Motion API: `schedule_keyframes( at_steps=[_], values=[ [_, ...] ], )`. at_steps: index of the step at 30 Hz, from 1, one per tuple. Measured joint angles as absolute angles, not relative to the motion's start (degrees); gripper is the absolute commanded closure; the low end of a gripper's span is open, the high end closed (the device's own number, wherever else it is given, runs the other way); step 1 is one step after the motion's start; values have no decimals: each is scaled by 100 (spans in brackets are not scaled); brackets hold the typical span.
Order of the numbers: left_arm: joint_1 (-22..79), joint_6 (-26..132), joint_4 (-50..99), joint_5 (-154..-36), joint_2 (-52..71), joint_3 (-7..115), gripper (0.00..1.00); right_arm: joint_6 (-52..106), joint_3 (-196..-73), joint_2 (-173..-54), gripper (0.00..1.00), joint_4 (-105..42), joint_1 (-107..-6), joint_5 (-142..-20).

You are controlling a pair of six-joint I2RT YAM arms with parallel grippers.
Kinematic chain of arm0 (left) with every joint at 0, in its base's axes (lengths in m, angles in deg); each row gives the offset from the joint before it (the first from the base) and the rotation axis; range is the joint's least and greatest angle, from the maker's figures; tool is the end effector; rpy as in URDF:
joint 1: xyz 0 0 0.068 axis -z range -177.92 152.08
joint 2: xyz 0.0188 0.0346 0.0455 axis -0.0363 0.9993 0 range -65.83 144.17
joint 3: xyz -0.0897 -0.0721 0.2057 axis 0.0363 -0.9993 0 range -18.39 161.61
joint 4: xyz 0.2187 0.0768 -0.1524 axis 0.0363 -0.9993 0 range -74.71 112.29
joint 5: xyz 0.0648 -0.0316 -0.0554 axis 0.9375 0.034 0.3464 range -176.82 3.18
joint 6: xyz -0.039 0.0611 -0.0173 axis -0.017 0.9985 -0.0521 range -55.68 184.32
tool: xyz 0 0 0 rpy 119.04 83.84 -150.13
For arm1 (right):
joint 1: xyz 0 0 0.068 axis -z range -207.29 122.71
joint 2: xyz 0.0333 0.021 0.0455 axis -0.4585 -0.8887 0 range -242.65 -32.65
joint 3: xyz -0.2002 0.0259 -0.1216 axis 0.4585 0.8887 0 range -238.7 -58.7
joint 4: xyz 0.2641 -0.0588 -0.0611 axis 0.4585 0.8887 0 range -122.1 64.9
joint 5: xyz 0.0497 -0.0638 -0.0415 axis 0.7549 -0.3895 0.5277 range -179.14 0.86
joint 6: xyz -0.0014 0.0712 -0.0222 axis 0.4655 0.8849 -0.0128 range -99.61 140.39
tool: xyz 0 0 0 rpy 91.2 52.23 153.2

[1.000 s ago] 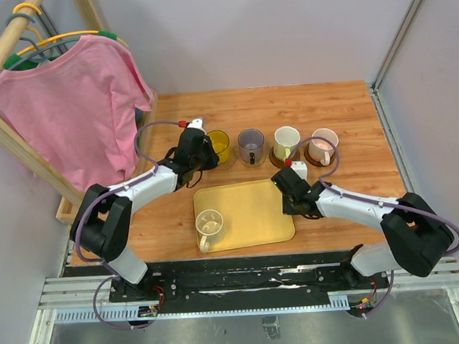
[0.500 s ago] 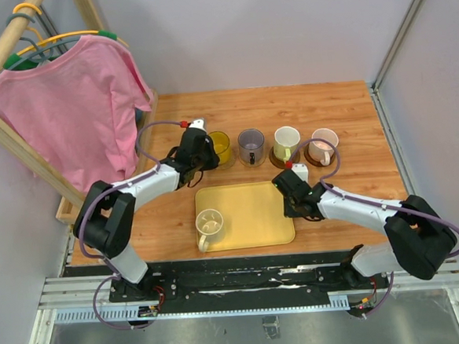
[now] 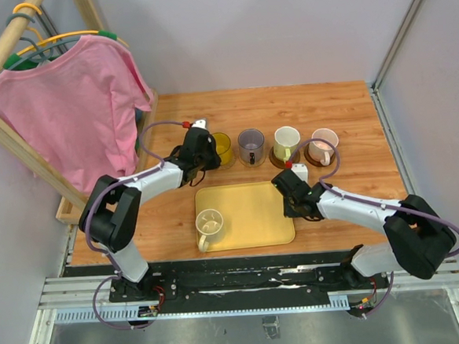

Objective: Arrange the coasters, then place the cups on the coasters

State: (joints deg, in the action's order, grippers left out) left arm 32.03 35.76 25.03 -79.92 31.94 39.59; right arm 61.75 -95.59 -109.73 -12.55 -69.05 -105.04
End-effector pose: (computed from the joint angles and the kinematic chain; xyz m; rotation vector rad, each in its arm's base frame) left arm 0.3493 -0.1927 0.1333 -0.0399 2.2459 -0.4284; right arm 0.2173 0.1710 0.0941 0.0880 2.5612 0.1916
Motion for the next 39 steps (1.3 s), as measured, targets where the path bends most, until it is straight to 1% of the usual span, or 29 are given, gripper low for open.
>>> schedule_keyframes(
  at_steps=[12,13,14,17,19,22,28,29,31,32,34,36,39],
  values=[
    [3203,3552,2521,-7994,3227,3981,100,6177,-9563,-10981,99,-1252,-6905,-10502],
    [3203,3550,2521,-7997,3229,3985,99,6175,-9563,-10981,99,-1252,-6905,-10502],
    [3203,3541,2521,-7999,3236,3992,94,6177,-9563,-10981,99,-1252,-6905,-10502],
    [3203,3535,2523,-8005,3262,4018,75,6175,-9563,-10979,99,-1252,-6905,-10502],
    [3206,3521,2518,-8001,3271,4035,68,6175,-9563,-10979,99,-1252,-6905,-10502],
    [3206,3504,2540,-7999,3273,4053,63,6175,-9565,-10981,99,-1252,-6905,-10502],
    [3206,3469,2553,-7981,3273,4077,61,6175,-9565,-10981,99,-1252,-6905,-10502],
    [3206,3467,2553,-7981,3271,4077,60,6175,-9565,-10981,99,-1252,-6905,-10502],
    [3206,3454,2553,-7979,3271,4077,52,6175,-9565,-10981,99,-1252,-6905,-10499],
    [3206,3445,2553,-7977,3271,4077,45,6175,-9565,-10981,99,-1252,-6905,-10502],
    [3212,3454,2551,-7968,3269,4077,35,6177,-9565,-10984,99,-1252,-6905,-10502],
    [3221,3423,2536,-7960,3249,4072,32,6177,-9565,-10984,99,-1252,-6905,-10499],
    [3234,3401,2516,-7957,3131,3996,30,6182,-9565,-10981,99,-1252,-6905,-10502]
  ],
)
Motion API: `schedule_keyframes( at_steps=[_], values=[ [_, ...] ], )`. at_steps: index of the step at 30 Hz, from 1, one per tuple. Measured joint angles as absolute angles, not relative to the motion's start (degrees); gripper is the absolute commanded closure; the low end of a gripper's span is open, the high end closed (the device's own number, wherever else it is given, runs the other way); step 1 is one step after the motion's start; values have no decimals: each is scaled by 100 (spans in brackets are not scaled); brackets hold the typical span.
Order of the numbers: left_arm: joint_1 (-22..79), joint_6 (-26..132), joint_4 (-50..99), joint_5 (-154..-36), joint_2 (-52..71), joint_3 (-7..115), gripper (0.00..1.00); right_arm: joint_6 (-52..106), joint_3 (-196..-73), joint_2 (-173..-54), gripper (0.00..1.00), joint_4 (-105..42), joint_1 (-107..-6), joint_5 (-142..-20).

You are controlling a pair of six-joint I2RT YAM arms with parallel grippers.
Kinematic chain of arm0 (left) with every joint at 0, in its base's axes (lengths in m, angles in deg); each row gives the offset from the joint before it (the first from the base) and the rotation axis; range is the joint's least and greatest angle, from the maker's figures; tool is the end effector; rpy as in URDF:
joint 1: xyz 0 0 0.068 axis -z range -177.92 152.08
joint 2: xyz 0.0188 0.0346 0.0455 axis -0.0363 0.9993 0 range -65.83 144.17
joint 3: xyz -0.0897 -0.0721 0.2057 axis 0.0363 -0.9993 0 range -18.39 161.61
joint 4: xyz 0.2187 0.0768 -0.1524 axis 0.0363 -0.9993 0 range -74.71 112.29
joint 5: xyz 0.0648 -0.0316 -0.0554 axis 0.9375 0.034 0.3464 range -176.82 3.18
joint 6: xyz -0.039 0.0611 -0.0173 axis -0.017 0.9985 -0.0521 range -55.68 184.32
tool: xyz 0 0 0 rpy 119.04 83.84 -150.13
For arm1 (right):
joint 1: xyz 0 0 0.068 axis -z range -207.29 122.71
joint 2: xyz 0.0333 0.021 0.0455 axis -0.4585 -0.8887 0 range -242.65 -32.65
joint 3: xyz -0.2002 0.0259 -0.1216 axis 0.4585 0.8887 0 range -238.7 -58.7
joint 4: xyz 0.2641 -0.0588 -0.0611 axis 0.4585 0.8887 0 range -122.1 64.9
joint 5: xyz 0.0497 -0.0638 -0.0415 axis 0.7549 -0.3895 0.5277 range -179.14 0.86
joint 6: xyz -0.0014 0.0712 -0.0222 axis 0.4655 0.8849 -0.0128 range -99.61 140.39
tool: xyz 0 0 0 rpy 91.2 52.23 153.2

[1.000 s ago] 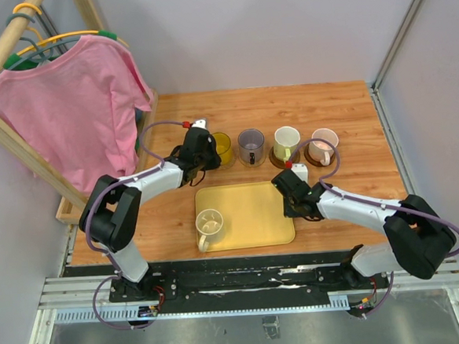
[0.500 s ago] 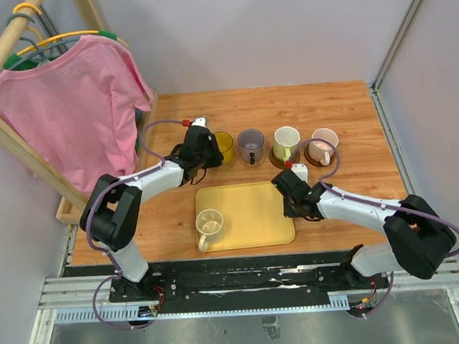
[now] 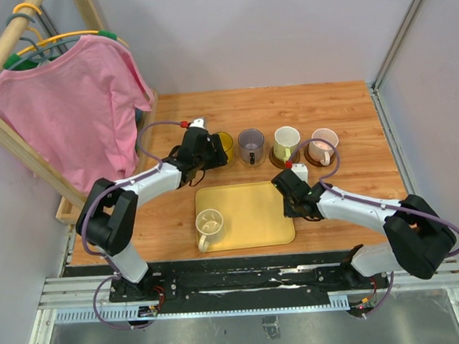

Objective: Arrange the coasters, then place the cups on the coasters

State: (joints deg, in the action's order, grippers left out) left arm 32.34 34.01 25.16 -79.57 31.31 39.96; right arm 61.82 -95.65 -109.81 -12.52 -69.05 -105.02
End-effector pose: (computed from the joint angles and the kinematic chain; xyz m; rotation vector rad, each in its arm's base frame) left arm 0.3495 -0.1948 0.1400 -0.0728 2.2279 -0.4516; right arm 0.2174 0.1712 0.0940 0.0893 2.5621 0.1917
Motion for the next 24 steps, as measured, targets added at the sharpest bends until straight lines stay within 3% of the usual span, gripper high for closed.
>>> schedule_keyframes(
  at_steps=[6,16,24],
  values=[
    [3265,3399,2492,-7990,2672,3727,27,6197,-9565,-10984,99,-1252,-6905,-10502],
    [3265,3384,2514,-8075,2582,3618,11,6199,-9565,-10979,99,-1252,-6905,-10502],
    [3265,3384,2538,-8207,2661,3611,7,6219,-9554,-10970,99,-1257,-6905,-10504]
  ],
)
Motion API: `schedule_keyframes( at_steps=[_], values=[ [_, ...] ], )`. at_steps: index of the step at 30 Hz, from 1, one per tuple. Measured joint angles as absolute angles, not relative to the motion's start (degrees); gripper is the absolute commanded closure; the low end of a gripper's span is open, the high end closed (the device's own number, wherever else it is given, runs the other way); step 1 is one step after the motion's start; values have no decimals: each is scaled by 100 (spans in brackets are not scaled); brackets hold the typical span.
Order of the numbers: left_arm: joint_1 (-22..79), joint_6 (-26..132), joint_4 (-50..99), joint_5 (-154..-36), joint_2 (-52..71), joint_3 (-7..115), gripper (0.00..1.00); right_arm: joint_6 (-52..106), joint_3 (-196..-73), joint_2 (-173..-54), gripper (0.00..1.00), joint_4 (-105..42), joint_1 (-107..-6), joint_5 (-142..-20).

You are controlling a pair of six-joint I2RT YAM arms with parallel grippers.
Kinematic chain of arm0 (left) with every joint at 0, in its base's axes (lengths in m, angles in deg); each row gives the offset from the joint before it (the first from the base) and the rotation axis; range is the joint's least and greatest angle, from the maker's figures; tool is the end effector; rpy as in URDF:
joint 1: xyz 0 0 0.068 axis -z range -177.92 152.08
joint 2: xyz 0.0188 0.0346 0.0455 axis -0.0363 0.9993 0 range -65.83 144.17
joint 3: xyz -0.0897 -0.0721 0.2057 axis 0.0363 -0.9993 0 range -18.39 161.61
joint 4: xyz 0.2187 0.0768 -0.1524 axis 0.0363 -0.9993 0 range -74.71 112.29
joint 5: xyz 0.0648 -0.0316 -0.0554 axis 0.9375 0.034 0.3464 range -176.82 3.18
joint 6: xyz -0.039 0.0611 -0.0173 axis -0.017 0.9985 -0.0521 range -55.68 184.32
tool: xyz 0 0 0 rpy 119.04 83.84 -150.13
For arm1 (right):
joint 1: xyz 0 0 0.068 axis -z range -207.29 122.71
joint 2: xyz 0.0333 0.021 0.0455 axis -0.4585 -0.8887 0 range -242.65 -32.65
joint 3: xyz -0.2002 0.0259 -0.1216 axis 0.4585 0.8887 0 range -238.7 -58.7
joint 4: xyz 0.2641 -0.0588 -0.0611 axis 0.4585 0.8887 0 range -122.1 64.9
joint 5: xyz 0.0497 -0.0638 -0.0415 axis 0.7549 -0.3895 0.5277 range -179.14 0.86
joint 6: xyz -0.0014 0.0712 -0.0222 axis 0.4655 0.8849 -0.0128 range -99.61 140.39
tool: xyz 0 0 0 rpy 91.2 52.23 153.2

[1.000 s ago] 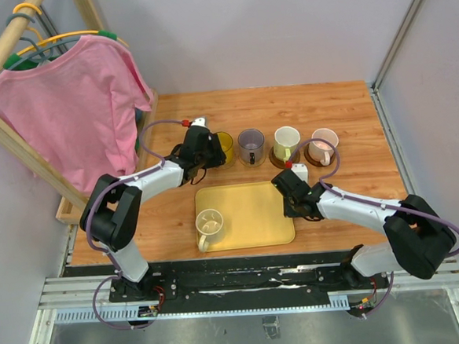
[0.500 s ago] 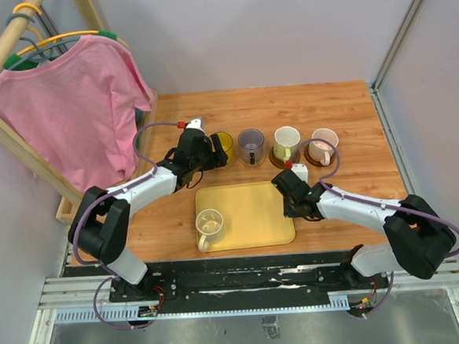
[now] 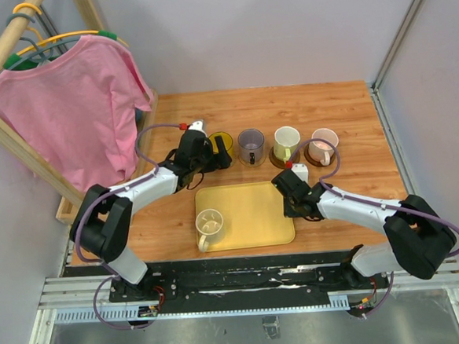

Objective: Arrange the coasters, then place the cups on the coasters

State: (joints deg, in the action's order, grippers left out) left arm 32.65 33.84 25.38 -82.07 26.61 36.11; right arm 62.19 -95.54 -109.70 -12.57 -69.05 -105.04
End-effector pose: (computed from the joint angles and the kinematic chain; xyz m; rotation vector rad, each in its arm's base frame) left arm 0.3342 -0.1914 0.1470 -0.0461 2.2229 -0.5102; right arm 0.2172 0.1709 0.0940 0.0978 2.5612 0.1946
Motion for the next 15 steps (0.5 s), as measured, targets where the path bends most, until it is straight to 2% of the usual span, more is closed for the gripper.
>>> schedule_keyframes(
  at_steps=[15],
  values=[
    [3339,3384,2875,-8552,2917,3607,9,6226,-9552,-10970,99,-1259,-6905,-10504]
  ],
)
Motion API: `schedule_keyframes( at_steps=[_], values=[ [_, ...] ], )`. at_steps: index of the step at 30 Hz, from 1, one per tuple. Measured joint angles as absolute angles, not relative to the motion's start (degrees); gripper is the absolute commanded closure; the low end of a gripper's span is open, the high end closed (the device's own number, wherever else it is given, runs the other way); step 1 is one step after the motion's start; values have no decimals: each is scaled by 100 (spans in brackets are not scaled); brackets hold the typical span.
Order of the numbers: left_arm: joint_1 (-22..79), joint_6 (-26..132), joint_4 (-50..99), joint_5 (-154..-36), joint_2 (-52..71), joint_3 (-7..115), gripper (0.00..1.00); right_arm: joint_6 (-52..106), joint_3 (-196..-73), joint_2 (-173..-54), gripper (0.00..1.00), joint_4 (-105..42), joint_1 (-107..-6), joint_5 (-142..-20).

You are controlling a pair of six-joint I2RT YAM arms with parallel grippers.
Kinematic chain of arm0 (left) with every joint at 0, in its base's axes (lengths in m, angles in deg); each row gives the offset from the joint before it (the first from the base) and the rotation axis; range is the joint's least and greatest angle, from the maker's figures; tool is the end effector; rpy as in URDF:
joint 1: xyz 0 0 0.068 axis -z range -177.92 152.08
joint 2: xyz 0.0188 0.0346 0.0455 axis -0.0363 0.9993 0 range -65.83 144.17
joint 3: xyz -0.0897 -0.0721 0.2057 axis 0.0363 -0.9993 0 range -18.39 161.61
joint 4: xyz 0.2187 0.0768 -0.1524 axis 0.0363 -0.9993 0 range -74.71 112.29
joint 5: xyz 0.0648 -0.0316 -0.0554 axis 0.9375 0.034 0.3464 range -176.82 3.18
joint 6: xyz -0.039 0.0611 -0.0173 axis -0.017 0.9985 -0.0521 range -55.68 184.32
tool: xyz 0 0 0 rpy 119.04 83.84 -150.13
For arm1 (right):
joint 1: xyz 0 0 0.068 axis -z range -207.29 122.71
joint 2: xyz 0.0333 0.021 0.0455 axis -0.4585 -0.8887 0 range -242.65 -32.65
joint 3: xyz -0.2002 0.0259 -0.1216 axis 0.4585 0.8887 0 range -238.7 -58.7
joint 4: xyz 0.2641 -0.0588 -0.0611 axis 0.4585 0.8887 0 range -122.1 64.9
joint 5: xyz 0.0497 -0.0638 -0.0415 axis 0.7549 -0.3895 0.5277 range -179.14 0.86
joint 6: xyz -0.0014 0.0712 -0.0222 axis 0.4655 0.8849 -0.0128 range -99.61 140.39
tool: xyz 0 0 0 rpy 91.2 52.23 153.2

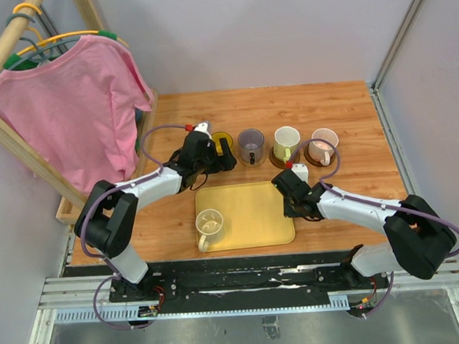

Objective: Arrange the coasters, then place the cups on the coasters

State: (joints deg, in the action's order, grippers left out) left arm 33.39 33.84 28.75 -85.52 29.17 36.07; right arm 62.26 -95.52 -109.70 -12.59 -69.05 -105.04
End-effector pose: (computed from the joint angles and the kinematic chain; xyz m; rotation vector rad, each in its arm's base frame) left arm 0.3347 -0.2020 0.1369 0.0030 2.2267 -0.5852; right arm 0.2171 0.1709 0.0939 0.0994 2.5612 0.1950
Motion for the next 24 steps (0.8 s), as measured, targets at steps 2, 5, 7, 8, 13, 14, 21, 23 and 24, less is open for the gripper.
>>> schedule_keyframes(
  at_steps=[2,5,7,8,13,14,21,23,24],
  values=[
    [3363,3384,2877,-8563,2919,3607,9,6226,-9552,-10970,99,-1259,-6905,-10504],
    [3383,3384,2901,-8567,2919,3607,9,6232,-9552,-10970,99,-1259,-6905,-10504],
    [3383,3382,2910,-8569,2919,3607,9,6232,-9552,-10970,99,-1261,-6905,-10504],
    [3383,3382,2910,-8569,2919,3607,9,6234,-9552,-10970,99,-1261,-6905,-10504],
    [3407,3379,2910,-8567,2921,3607,8,6239,-9550,-10970,99,-1263,-6905,-10506],
    [3413,3377,2910,-8567,2921,3607,7,6236,-9550,-10970,99,-1263,-6905,-10506],
    [3453,3320,2905,-8550,2921,3594,0,6239,-9548,-10970,99,-1266,-6905,-10504],
    [3457,3312,2901,-8528,2919,3563,0,6239,-9548,-10968,99,-1263,-6905,-10506],
    [3457,3309,2873,-8499,2915,3539,0,6239,-9548,-10968,99,-1263,-6905,-10506]
  ],
)
